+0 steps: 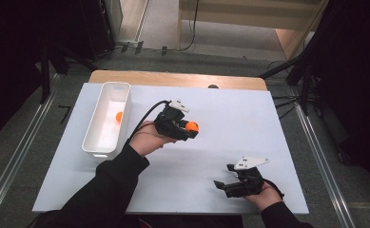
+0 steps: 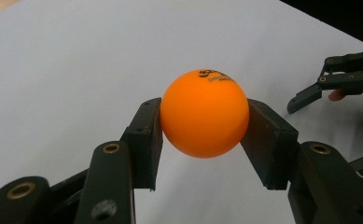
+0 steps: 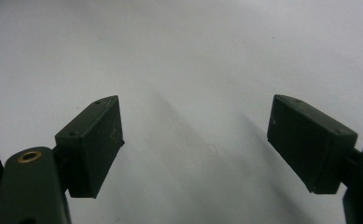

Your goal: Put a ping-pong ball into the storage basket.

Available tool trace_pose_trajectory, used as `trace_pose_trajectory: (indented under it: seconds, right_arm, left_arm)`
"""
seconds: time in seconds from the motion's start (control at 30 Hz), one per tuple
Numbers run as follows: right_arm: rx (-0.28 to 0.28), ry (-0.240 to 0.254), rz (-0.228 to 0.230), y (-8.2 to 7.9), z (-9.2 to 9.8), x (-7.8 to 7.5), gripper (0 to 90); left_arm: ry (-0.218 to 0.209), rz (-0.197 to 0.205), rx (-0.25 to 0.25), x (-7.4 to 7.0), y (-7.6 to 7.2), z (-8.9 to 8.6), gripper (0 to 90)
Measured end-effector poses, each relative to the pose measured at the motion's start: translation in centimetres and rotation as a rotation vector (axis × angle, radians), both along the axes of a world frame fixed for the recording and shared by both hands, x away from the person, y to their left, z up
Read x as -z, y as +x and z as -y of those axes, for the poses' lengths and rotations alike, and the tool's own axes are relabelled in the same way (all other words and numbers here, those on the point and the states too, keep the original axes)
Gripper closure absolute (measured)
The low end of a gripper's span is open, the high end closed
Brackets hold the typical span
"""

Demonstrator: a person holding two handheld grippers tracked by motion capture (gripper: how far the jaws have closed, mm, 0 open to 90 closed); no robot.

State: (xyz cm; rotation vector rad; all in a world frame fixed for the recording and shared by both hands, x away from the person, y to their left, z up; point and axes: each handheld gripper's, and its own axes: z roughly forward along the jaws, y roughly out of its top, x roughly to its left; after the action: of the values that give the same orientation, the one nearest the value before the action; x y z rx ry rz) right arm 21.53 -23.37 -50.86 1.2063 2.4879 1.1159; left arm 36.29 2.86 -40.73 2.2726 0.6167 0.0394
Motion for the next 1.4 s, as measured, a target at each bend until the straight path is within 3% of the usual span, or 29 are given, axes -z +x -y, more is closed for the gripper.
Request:
trace_pose_trajectory:
  seconds: [1.4]
  right_arm:
    - [0.002,0.004,0.000,0.0,-0.1,-0.1,16.8]
  left_arm:
    - [-0.008,0.033,-0.119,-2.4,2.2,-5.0,50.7]
